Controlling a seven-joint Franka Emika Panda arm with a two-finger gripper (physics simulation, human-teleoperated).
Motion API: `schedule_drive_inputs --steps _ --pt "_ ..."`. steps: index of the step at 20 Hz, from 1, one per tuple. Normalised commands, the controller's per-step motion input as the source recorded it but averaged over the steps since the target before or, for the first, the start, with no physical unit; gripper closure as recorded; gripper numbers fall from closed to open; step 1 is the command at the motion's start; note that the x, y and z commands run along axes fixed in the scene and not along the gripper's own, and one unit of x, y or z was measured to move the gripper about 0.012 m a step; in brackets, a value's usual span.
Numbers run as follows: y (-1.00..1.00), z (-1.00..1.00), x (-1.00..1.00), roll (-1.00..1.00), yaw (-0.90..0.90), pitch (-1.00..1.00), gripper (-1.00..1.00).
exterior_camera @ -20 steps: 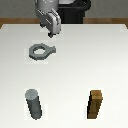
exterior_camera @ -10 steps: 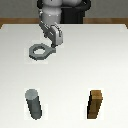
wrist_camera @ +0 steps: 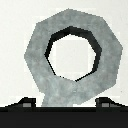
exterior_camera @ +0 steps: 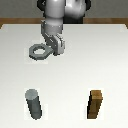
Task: Put the loop with the handle onto the peg.
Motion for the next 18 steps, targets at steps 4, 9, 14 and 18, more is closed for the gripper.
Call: schedule_drive_inputs --steps 4,9,14,18 --pt "0.0 0.0 0.0 0.0 0.0 0.0 1.0" --pt "0.0 0.2 0.0 0.0 0.0 0.0 1.0" --pt "0.0 1.0 0.0 0.0 0.0 0.0 1.0" --pt "0.0 1.0 0.0 0.0 0.0 0.0 1.0"
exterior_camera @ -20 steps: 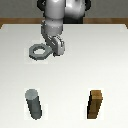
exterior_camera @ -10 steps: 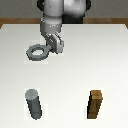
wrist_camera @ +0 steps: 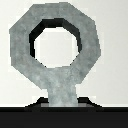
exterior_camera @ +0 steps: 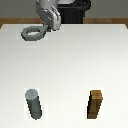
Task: Put the loop with the handle onto the peg.
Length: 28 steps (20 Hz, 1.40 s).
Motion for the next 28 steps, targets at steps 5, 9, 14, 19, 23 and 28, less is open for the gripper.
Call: schedule_drive_inputs --steps 5,9,14,19,23,28 --pt "0.0 0.4 0.5 0.0 0.0 0.0 1.0" --pt "0.0 0.0 1.0 0.0 0.0 0.0 1.0" --pt "0.0 0.0 1.0 0.0 0.0 0.0 1.0" --pt "0.0 0.07 0.4 0.0 0.0 0.0 1.0" --pt "0.0 0.0 0.0 0.0 0.0 0.0 1.0" --pt "0.03 0.0 0.8 0.0 0.0 0.0 1.0"
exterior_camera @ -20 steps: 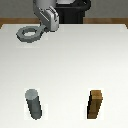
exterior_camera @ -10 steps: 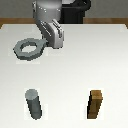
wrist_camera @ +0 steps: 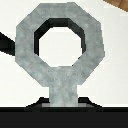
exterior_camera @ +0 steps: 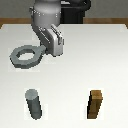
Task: Put the loop with the handle onto the peg.
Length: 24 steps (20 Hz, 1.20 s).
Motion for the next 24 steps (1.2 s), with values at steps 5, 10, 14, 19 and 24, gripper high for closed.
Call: schedule_drive_inputs --steps 5,10,14,19,24 --pt "0.0 0.0 0.0 0.0 0.0 0.0 1.0" --pt "0.0 0.0 0.4 0.0 0.0 0.0 1.0" --pt "0.0 0.0 1.0 0.0 0.0 0.0 1.0" --pt "0.2 0.0 0.8 0.0 0.0 0.0 1.0" --pt "0.6 0.0 0.0 0.0 0.0 0.0 1.0"
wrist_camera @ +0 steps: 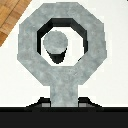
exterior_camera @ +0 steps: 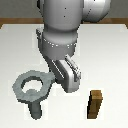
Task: Put the loop with the handle onto the peg.
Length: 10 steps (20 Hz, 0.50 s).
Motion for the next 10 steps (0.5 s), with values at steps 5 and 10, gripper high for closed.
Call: schedule_drive_inputs --steps 5,10 --pt "0.0 0.0 0.0 0.0 0.0 0.0 1.0" --pt "-0.4 0.0 0.2 0.0 0.0 0.0 1.0"
